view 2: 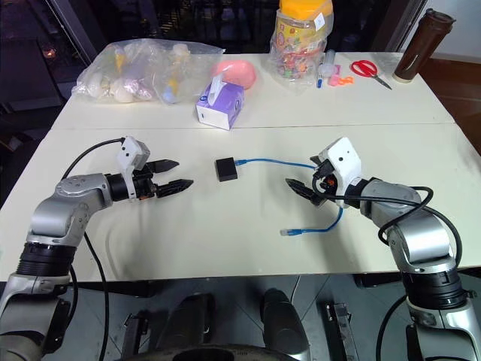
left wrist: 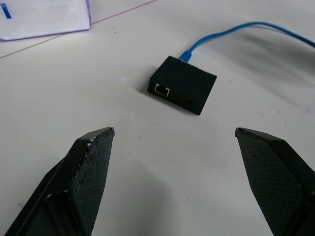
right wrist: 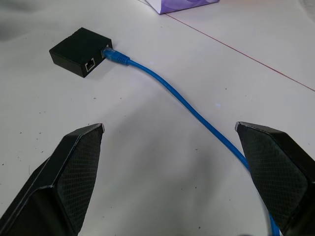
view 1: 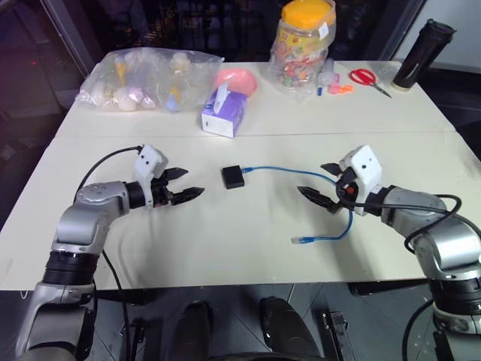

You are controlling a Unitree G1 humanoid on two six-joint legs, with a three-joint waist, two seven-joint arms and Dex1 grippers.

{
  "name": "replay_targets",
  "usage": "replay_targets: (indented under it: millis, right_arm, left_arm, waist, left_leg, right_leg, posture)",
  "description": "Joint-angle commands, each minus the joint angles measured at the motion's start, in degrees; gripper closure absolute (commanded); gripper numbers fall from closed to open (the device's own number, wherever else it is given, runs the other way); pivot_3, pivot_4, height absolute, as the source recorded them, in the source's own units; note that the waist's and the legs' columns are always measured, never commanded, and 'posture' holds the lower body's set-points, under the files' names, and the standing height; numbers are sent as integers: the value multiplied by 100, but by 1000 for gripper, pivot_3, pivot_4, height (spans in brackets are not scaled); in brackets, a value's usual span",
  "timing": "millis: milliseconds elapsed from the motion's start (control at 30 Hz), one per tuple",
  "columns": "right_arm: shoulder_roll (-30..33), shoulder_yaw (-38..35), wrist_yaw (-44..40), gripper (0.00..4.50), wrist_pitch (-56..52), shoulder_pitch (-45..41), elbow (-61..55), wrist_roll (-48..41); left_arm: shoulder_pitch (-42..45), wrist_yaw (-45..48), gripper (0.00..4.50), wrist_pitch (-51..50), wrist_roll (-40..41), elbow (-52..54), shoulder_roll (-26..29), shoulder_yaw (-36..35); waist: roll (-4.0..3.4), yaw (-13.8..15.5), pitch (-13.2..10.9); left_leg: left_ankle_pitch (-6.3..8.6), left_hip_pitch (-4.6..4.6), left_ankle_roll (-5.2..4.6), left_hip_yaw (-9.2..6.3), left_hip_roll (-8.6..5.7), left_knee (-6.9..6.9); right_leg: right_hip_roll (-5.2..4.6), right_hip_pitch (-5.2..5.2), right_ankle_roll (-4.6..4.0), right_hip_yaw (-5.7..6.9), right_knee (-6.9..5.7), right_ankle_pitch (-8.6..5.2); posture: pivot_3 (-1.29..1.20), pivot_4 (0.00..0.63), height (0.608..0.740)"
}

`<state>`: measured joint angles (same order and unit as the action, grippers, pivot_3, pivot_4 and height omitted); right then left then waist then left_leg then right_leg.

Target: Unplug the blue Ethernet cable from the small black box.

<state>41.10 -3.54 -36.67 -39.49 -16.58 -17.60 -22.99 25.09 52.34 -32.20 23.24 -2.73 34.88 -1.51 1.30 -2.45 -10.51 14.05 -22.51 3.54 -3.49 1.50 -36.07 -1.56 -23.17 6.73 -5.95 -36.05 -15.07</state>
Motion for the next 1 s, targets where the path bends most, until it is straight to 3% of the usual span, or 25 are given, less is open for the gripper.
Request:
replay_targets:
  millis: [33,533,667,833,1000]
  right_arm:
    - [-13,-104,-7,0,146,-83,-42,56]
    - [-9,-155,10,0,221,-5,-14,116]
    - [74,155,-185,0,465,-288,283,377]
    - [-225,950,-616,0,1402,-1239,1624,1016]
    - [-987,1665,-1122,0,2583,-2596,4052,1715]
  left_arm:
    - [141,-24,382,95,76,73,-7,-168]
    - [489,-68,382,811,-405,-729,-117,17]
    - [744,254,382,930,-416,-939,44,2]
    - [1287,1407,382,976,-511,-1330,682,299]
    - [1527,2042,382,609,-434,-1177,1063,443]
  waist:
    - [0,0,0]
    - [0,0,0]
    - [0,1,0]
    - [2,-78,-2]
    - [0,-160,-4]
  left_leg:
    - [0,0,0,0,0,0]
    - [0,1,0,0,0,-2]
    - [0,0,0,1,0,-7]
    - [0,6,0,3,2,-5]
    - [-1,8,0,5,3,3]
  right_leg:
    - [0,0,0,0,0,0]
    - [1,0,2,0,-2,2]
    - [0,3,0,0,-2,1]
    - [7,-2,-17,0,-4,-1]
    - [5,-1,0,0,-6,7]
  posture:
    - [0,150,740]
    - [0,150,740]
    - [0,150,740]
    - [0,150,740]
    - [0,150,740]
